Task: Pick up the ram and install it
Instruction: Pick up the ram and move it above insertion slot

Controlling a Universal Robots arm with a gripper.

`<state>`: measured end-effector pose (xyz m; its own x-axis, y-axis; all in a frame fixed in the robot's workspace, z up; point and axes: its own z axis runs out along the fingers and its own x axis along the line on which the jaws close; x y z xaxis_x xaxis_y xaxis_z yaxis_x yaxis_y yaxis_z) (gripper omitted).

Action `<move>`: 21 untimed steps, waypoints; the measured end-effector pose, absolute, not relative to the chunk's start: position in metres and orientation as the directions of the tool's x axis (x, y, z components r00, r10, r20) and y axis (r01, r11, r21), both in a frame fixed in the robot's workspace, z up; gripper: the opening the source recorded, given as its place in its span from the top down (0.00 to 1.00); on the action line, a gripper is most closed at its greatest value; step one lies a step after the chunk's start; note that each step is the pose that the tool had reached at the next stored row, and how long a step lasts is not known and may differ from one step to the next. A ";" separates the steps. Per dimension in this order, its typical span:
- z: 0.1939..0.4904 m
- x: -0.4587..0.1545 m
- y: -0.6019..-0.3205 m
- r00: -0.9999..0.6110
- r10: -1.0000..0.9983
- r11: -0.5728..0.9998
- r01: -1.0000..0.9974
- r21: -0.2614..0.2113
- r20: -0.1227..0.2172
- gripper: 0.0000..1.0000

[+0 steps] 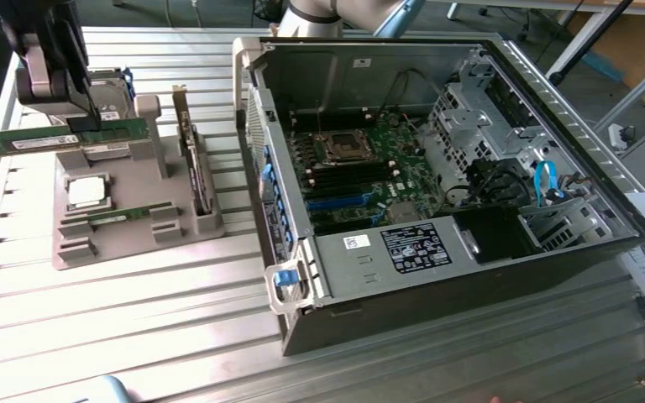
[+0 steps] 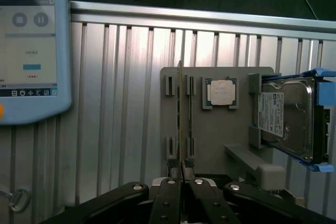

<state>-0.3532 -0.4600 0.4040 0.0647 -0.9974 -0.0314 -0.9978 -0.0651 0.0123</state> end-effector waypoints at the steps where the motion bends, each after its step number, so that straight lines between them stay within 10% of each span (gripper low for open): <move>1: 0.404 -0.353 -0.460 0.065 -0.997 -0.065 -0.998 0.012 -0.031 0.88; 21: 0.404 -0.345 -0.460 0.065 -0.997 -0.065 -0.998 0.013 -0.031 0.88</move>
<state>-0.3449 -0.4600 0.4041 0.0646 -0.9974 -0.0313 -0.9978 -0.0650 0.0125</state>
